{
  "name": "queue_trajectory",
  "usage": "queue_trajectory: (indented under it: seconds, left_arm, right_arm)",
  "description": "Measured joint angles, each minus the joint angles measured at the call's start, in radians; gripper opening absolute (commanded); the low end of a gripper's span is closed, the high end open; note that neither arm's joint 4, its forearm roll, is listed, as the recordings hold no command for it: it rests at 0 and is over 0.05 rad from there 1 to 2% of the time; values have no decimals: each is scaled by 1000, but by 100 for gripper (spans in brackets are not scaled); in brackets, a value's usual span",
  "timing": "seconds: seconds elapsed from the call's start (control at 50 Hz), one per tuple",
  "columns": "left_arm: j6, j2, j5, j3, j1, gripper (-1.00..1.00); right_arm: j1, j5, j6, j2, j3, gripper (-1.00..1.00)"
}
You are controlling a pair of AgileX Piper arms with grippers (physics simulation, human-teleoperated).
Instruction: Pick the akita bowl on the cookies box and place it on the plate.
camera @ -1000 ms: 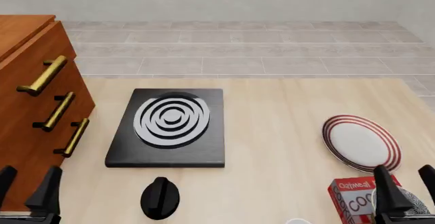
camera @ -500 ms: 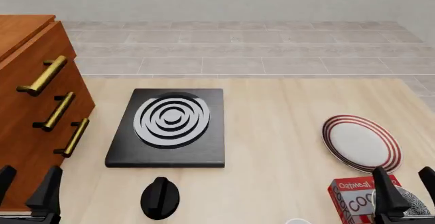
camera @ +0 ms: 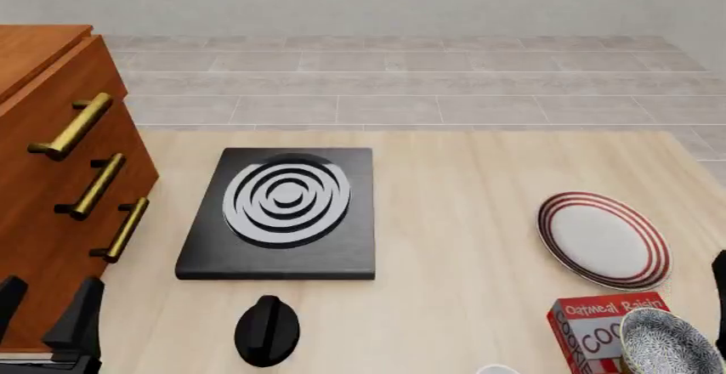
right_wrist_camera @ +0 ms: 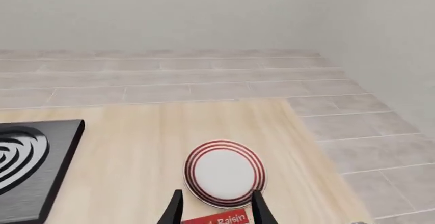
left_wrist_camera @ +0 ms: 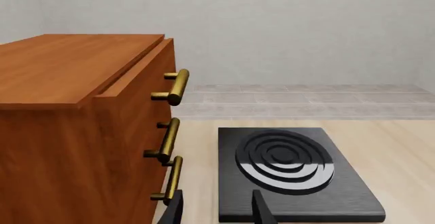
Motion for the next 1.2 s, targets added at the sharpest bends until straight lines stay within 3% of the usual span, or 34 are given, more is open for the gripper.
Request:
queue_trajectory:
  seconds: [0.26, 0.5, 0.8, 1.2]
  left_arm:
    - [0, 0, 0, 0, 0, 100]
    - [0, 0, 0, 0, 0, 100]
    - [0, 0, 0, 0, 0, 100]
    - [0, 0, 0, 0, 0, 100]
  right_arm:
    - [-87, 233, -36, 31, -205, 100]
    - [-205, 327, -96, 54, -264, 100]
    - [-307, 325, -122, 82, -233, 100]
    - [-392, 226, -130, 119, -92, 100]
